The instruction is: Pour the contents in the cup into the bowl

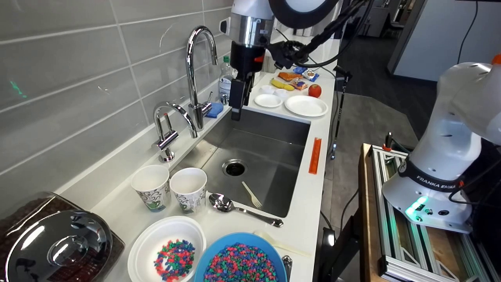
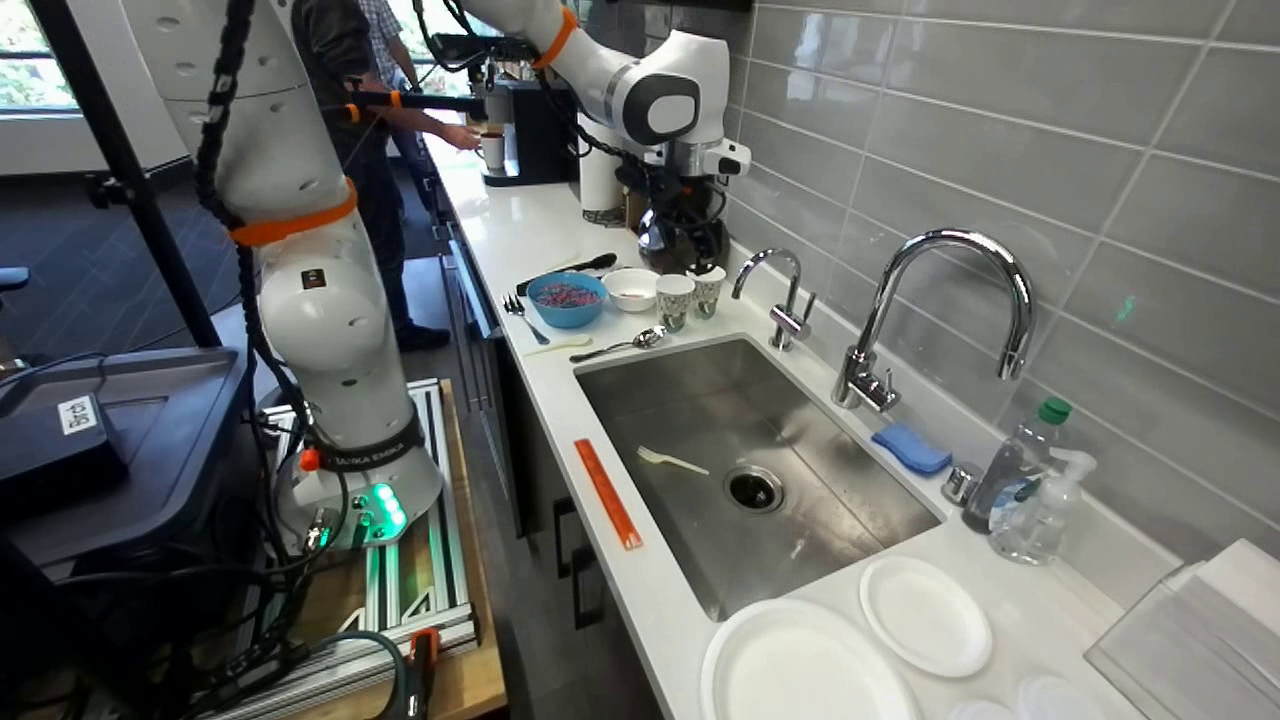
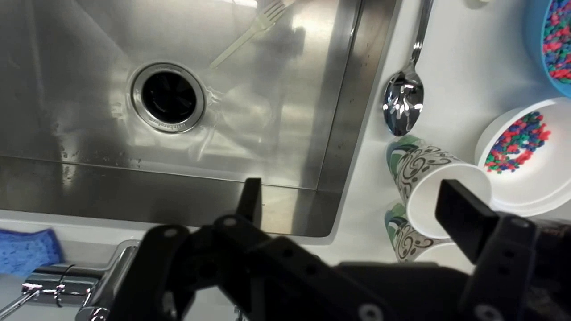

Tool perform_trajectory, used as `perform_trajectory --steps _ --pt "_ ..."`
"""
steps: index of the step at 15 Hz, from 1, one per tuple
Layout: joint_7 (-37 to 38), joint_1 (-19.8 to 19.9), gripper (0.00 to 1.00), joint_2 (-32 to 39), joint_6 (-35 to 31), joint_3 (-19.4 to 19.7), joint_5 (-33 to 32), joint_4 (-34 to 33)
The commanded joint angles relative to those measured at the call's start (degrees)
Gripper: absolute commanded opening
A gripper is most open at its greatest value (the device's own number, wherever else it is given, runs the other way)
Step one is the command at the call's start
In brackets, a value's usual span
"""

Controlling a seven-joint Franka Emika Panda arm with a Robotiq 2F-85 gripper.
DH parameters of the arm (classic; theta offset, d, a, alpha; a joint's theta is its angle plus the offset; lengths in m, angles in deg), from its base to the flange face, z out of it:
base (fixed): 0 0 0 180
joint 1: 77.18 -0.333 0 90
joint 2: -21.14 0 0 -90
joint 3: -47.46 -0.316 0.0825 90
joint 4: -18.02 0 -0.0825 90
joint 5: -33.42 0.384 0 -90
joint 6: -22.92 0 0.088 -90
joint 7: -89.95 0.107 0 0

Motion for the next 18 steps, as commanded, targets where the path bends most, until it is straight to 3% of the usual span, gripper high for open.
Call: perform_trajectory --steps 1,5,12,18 --pt "0.05 -0.50 1.00 0.55 0.15 0.19 -0.05 -0.27" --pt "0.05 -0.55 1.00 0.93 0.15 0.18 -0.04 -0.70" --pt "-2.01 -1.66 1.00 4.62 -12.66 -0.61 0.85 2.44" --pt "-3.58 -3.08 1.00 10.05 -16.92 -2.46 2.55 0.93"
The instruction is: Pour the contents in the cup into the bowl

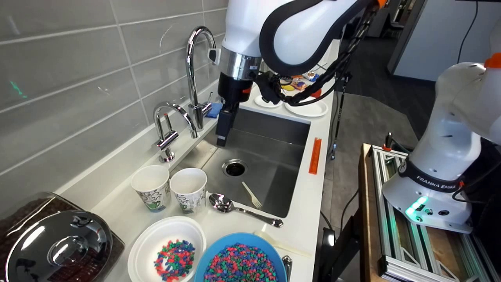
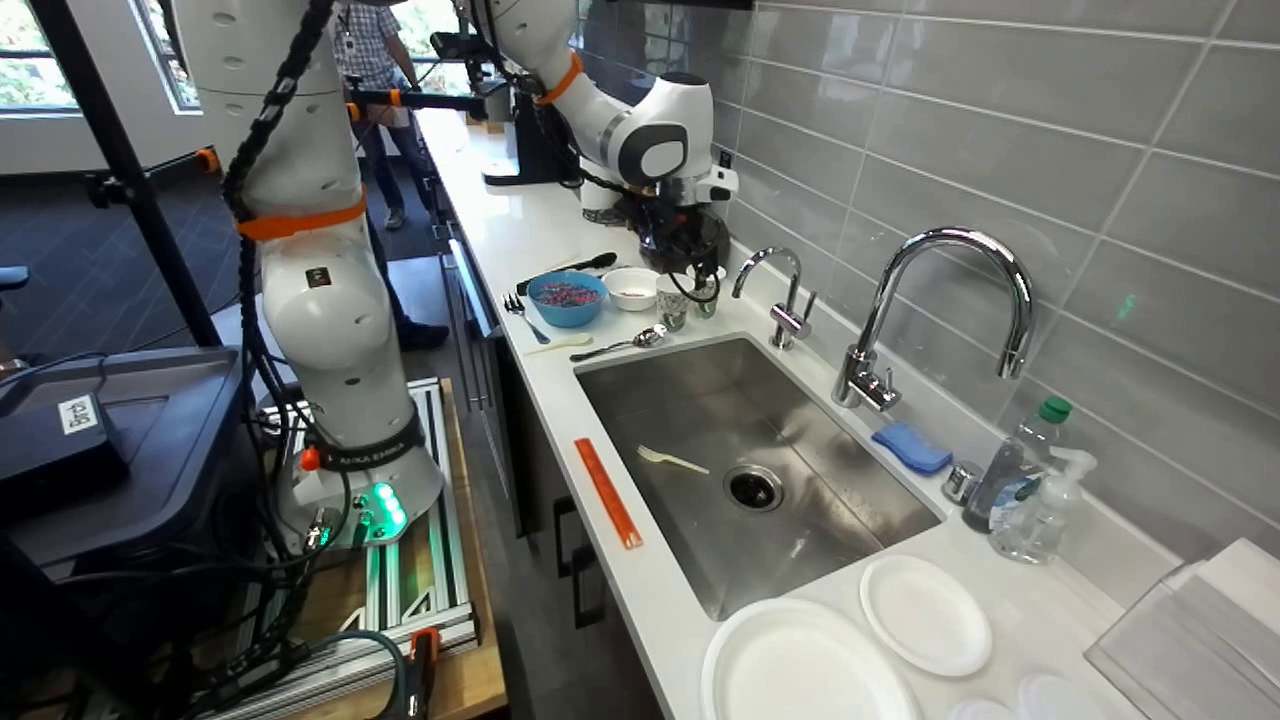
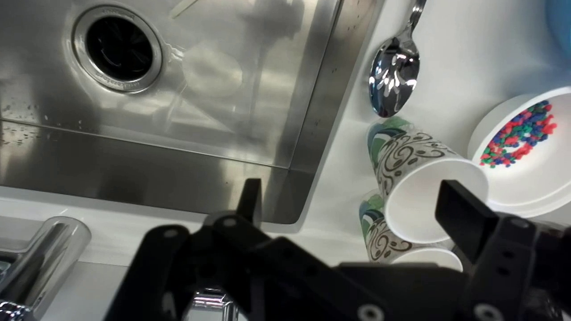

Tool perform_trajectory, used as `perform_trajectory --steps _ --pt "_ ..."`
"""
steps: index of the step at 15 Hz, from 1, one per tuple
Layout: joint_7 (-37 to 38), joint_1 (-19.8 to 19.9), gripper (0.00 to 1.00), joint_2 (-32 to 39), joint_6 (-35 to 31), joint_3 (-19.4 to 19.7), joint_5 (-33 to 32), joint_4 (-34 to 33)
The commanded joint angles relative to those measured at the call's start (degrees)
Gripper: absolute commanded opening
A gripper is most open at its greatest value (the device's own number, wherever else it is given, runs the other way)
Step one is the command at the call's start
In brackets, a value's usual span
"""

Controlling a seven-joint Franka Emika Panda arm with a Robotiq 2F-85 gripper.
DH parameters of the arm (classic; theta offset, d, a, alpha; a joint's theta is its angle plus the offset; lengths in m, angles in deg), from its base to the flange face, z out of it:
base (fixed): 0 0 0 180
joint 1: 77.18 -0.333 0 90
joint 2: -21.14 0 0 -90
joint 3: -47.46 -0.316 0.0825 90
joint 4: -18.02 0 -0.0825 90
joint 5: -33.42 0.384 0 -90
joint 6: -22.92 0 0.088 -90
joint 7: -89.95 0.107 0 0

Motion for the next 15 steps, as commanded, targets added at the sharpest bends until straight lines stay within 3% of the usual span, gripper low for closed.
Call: perform_trajectory --steps 1,15 --pt "-1.79 -1.07 1.00 3.79 -2.24 -1.21 1.98 -1.70" --pt "-1.57 -1.90 1.00 17.14 -3.80 -2.69 -1.45 -13.02"
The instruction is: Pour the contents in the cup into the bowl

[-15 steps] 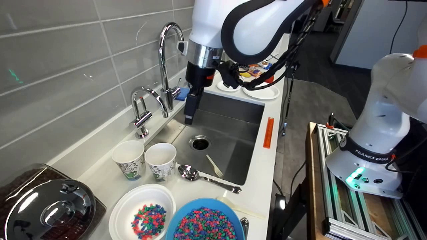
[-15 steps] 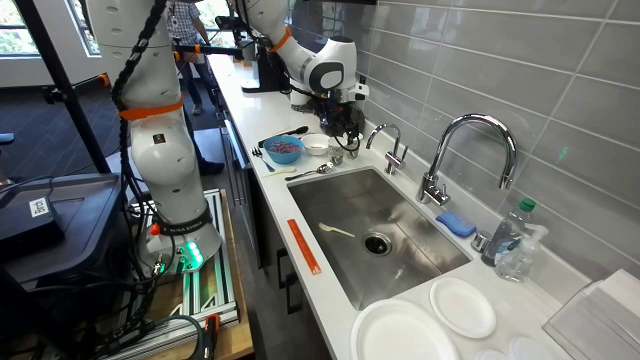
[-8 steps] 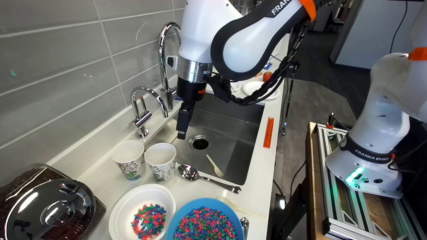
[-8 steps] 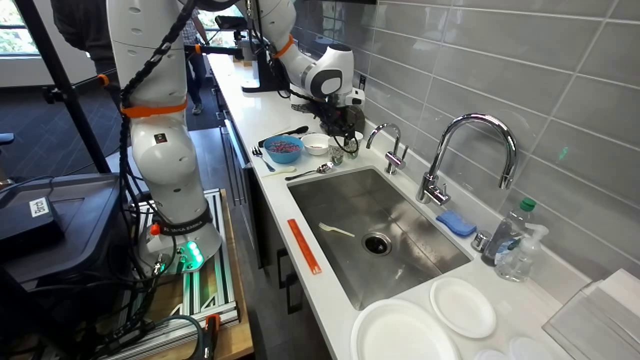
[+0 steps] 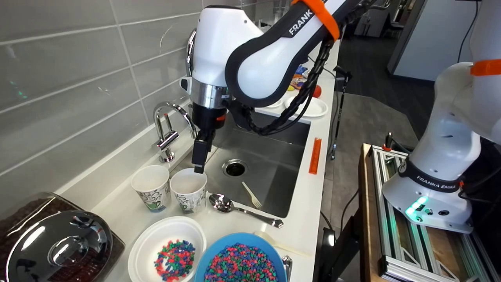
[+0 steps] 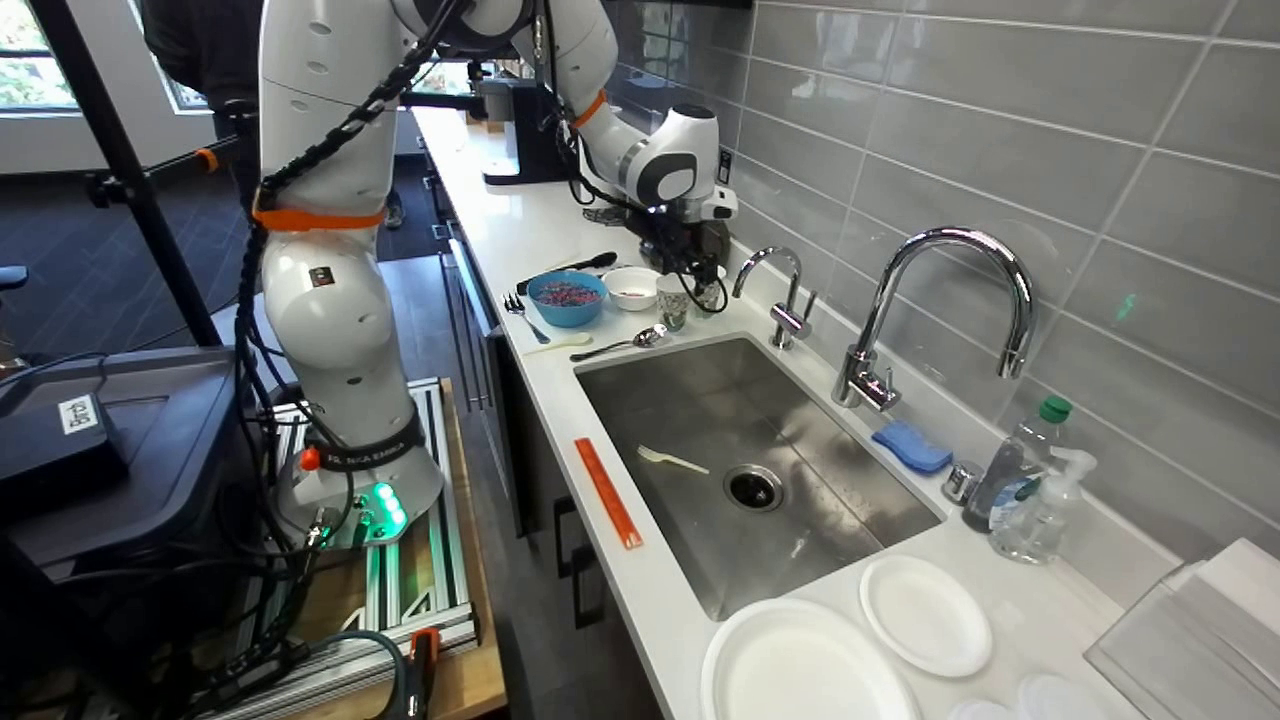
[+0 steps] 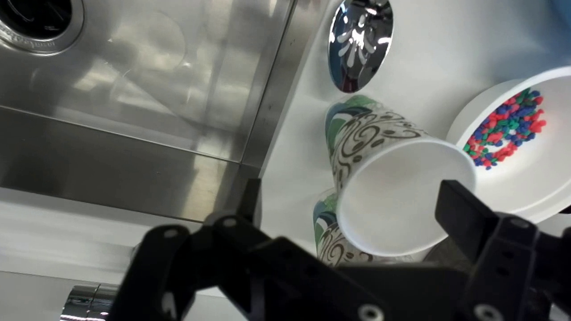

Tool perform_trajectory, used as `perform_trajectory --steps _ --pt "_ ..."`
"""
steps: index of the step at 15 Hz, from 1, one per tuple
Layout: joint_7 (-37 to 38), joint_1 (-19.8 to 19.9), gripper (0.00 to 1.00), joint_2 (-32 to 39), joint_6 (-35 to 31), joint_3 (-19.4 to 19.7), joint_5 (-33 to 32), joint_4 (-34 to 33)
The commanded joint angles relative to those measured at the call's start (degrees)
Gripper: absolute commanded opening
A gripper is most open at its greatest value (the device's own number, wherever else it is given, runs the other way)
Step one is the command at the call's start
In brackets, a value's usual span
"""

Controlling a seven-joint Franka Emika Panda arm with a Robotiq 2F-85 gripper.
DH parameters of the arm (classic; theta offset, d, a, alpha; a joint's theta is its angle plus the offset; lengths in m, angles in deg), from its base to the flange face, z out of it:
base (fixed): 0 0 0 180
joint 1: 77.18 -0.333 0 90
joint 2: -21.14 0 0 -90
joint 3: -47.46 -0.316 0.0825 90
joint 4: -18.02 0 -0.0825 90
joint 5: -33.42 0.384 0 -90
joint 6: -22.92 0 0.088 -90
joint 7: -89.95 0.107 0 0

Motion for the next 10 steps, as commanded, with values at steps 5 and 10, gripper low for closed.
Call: perform_trajectory --steps 5,10 --pt "-0.25 -0.58 0.72 6.41 -1.18 0.25 -1.44 -5.79" --pt "-0.18 -0.66 0.38 8.24 -0.95 0.44 -2.20 -7.64"
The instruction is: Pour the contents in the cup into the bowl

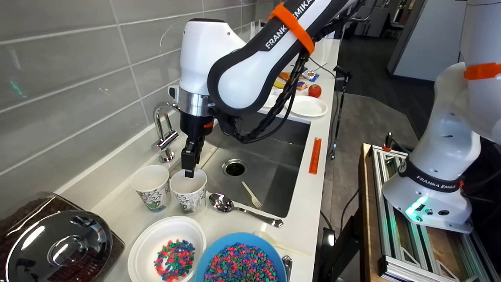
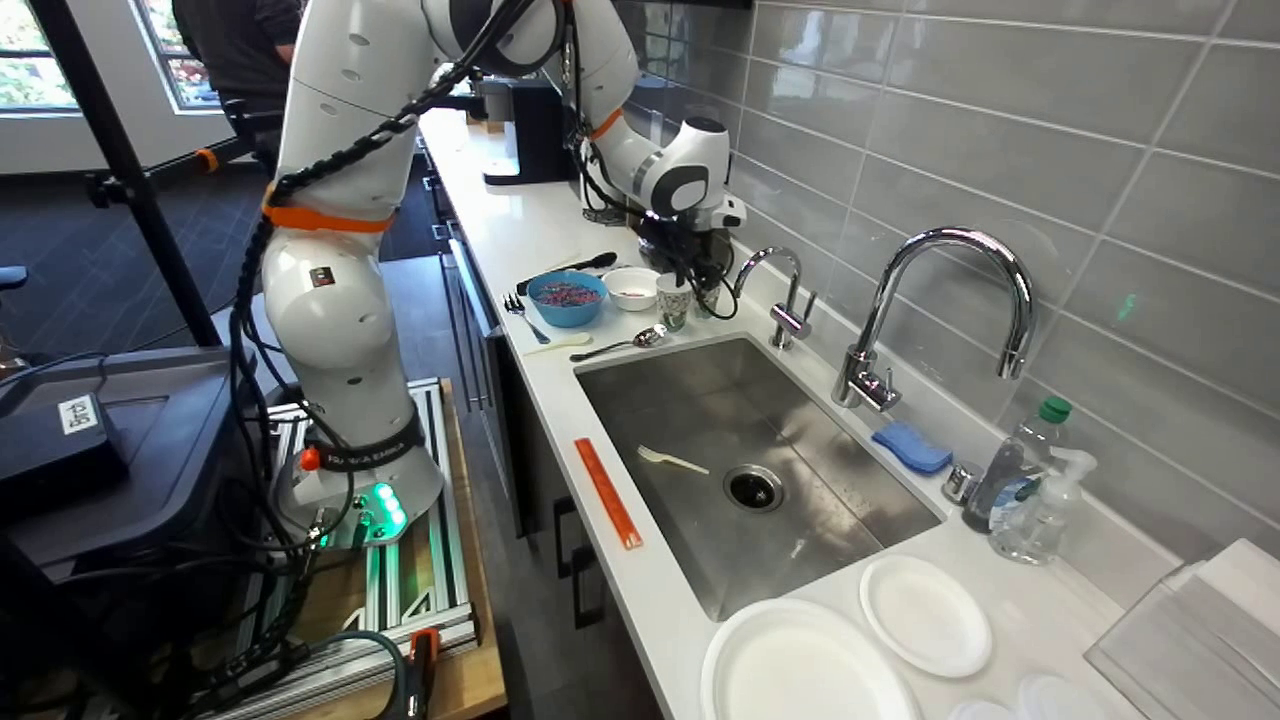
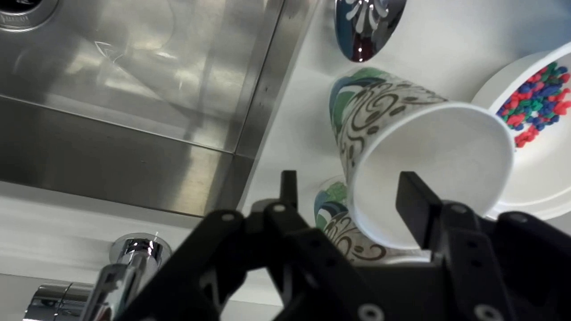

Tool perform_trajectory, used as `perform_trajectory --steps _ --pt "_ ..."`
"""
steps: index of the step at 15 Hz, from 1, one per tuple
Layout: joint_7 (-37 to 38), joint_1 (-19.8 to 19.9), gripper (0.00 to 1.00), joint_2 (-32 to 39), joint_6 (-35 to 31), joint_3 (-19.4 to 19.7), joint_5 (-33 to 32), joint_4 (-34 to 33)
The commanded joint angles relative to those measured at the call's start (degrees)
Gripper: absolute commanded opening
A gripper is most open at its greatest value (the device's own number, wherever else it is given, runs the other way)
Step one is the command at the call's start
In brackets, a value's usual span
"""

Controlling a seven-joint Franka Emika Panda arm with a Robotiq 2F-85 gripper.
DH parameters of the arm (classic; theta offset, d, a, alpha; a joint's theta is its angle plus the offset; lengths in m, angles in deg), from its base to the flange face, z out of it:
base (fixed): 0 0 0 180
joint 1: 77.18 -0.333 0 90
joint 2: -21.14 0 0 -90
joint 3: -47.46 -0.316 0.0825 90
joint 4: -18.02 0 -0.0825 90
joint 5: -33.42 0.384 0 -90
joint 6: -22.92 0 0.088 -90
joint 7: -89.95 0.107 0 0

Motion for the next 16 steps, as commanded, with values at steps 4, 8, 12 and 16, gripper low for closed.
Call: perform_trajectory --steps 4,8,12,16 --pt "-0.27 -0.33 0.06 2.54 -0.80 0.26 -1.43 -2.13" --pt "-0.66 -0.27 0.00 2.25 -0.77 -0.05 -1.27 -2.26" --pt "-1.23 -0.43 0.01 1.39 -0.57 -0.27 -1.56 -1.91" --pt "-1.04 -1.18 0.01 -1.20 -0.52 -0.06 -3.19 -0.93"
